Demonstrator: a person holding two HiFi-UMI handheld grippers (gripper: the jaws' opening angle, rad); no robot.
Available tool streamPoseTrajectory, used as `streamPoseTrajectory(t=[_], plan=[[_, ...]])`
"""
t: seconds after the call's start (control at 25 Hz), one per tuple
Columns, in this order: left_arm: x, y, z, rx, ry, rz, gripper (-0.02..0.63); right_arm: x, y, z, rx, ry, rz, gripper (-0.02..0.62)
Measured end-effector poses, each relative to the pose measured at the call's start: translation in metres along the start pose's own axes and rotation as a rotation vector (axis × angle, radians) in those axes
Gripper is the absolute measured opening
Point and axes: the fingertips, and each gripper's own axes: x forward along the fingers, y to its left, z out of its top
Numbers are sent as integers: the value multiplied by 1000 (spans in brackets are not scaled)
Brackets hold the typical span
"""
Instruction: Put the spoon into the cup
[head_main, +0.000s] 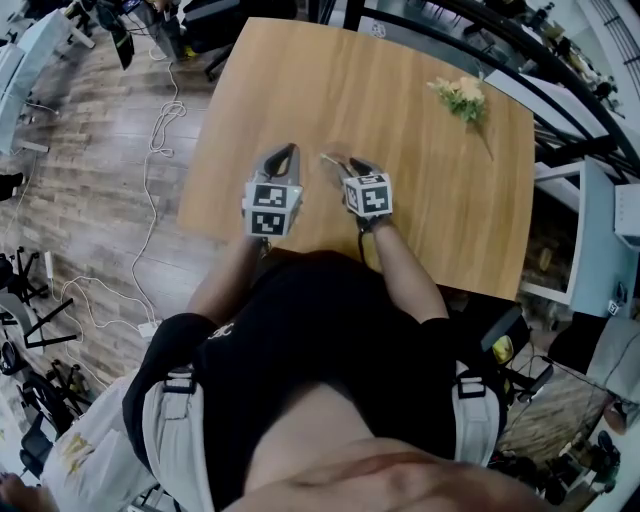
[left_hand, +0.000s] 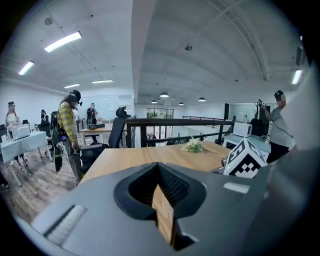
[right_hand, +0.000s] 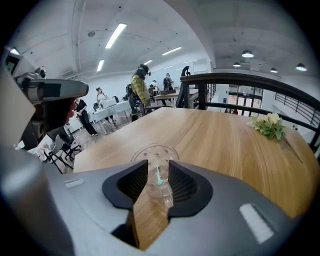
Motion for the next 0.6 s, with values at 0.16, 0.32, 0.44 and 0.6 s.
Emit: streamPoseTrajectory(t=[0.16, 0.32, 0.44, 0.6], plan=[[2, 4, 0, 0, -7, 5, 12, 1, 0, 3, -7, -25, -2, 121], [1, 3, 5, -3, -20, 19, 11, -13, -4, 16, -2, -100, -39, 2], [2, 0, 8, -3, -20, 13, 12, -24, -5, 29, 21, -173, -32, 0], [6, -5, 7, 0, -18, 1, 12, -37, -11, 44, 21, -245, -67, 0]])
